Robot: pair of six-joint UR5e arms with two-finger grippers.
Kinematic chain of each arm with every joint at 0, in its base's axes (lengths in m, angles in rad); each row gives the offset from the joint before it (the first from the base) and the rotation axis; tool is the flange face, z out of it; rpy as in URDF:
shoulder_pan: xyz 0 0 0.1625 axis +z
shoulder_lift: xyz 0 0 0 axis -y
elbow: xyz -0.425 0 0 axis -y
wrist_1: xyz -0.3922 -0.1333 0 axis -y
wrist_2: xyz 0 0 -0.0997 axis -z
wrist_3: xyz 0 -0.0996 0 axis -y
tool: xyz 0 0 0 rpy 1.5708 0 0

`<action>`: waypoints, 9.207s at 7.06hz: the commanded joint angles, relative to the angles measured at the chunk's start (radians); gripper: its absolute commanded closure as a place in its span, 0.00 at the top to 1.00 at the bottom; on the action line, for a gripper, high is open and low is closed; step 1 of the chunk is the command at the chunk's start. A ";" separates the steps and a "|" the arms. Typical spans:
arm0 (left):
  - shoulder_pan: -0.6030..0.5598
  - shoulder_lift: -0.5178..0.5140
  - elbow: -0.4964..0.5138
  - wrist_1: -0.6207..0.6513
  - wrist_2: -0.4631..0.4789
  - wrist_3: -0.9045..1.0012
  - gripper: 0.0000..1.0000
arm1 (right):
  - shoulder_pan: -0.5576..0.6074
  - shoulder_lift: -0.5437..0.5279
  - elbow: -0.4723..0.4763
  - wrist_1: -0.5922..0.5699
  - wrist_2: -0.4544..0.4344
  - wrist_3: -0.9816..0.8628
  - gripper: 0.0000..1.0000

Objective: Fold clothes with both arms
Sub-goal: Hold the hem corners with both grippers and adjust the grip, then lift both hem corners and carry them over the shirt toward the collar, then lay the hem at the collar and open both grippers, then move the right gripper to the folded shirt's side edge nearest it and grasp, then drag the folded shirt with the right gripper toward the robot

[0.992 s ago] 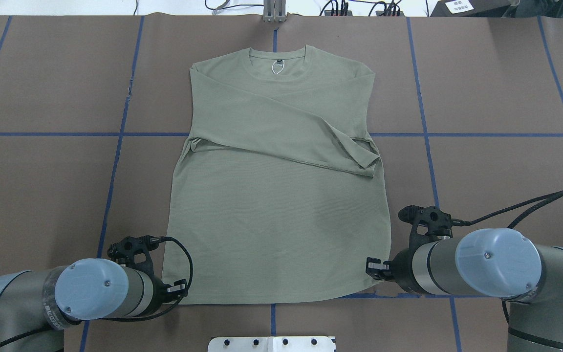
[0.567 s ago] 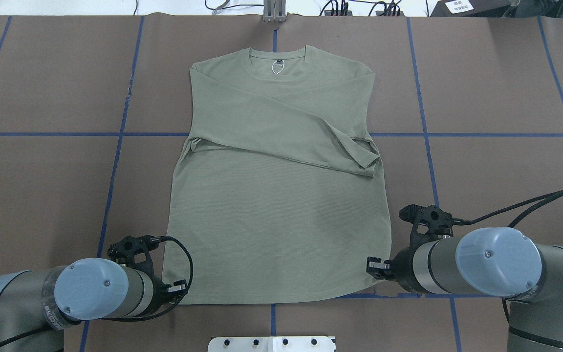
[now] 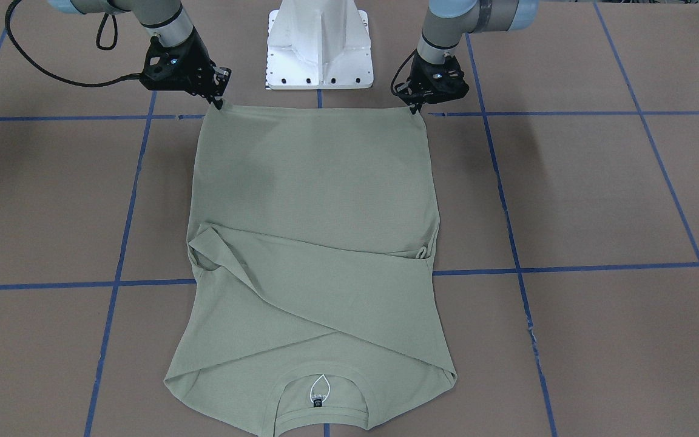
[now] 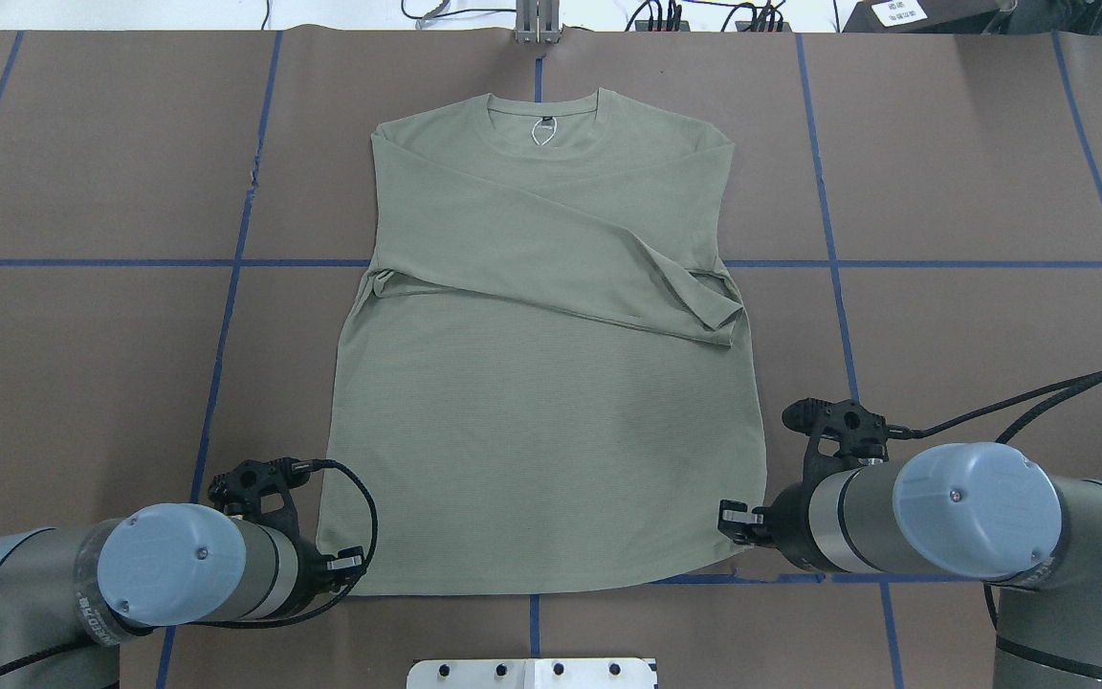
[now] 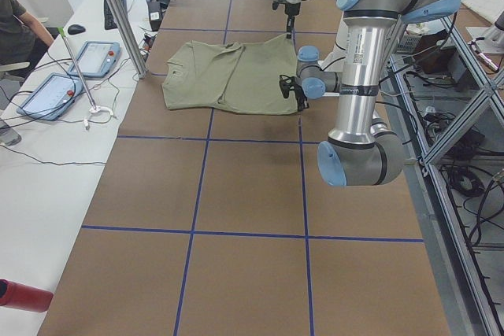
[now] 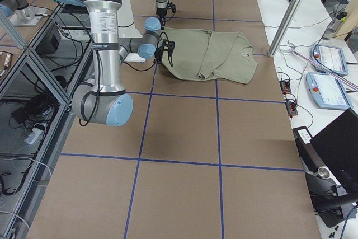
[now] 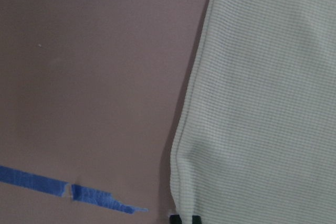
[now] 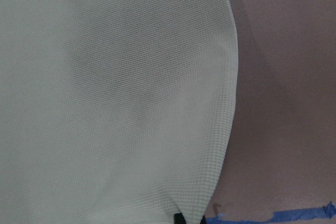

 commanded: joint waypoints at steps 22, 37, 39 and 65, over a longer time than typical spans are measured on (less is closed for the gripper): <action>-0.528 -0.317 0.082 0.263 -0.112 0.400 0.00 | 0.607 0.419 -0.415 0.000 0.402 -0.149 0.00; -0.574 -0.419 0.484 -0.092 -0.078 0.389 0.99 | 0.617 0.573 -0.792 0.186 0.346 -0.195 0.55; -0.577 -0.426 0.477 -0.093 -0.075 0.397 1.00 | 0.625 0.561 -0.792 0.201 0.351 -0.265 1.00; -0.573 -0.390 0.348 -0.084 -0.072 0.374 1.00 | -0.140 -0.312 0.020 0.282 0.265 -0.078 0.00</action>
